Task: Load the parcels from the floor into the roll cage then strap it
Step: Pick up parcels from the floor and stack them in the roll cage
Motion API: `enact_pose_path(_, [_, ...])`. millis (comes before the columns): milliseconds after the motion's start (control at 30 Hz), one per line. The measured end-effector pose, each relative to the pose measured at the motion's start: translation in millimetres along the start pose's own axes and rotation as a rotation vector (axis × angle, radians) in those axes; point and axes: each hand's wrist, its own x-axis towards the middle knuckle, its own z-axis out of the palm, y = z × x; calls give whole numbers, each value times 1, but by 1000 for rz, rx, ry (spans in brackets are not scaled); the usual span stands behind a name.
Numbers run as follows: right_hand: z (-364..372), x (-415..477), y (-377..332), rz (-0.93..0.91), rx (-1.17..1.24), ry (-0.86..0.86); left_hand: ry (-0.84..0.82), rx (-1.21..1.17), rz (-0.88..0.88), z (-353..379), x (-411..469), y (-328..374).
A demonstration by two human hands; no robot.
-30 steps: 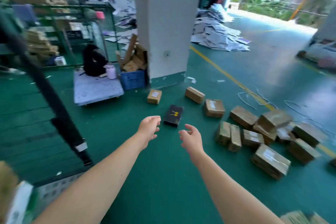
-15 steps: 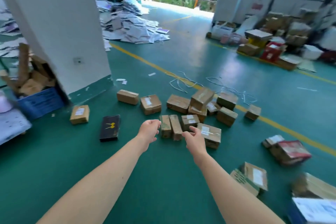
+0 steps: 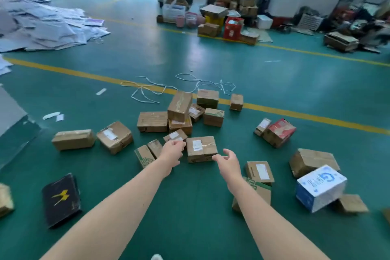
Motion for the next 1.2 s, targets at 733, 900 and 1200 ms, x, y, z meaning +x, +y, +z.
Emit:
enact_pose_path(733, [-25,242,-35,313,41,139,-174,303,-168,106,257,111])
enact_pose_path(900, [-51,326,-58,372,82,119,-163,363,-185,166,321,151])
enact_pose_path(1200, [-110,369,-45,564,137,294,-397,535,-269,266,392,152])
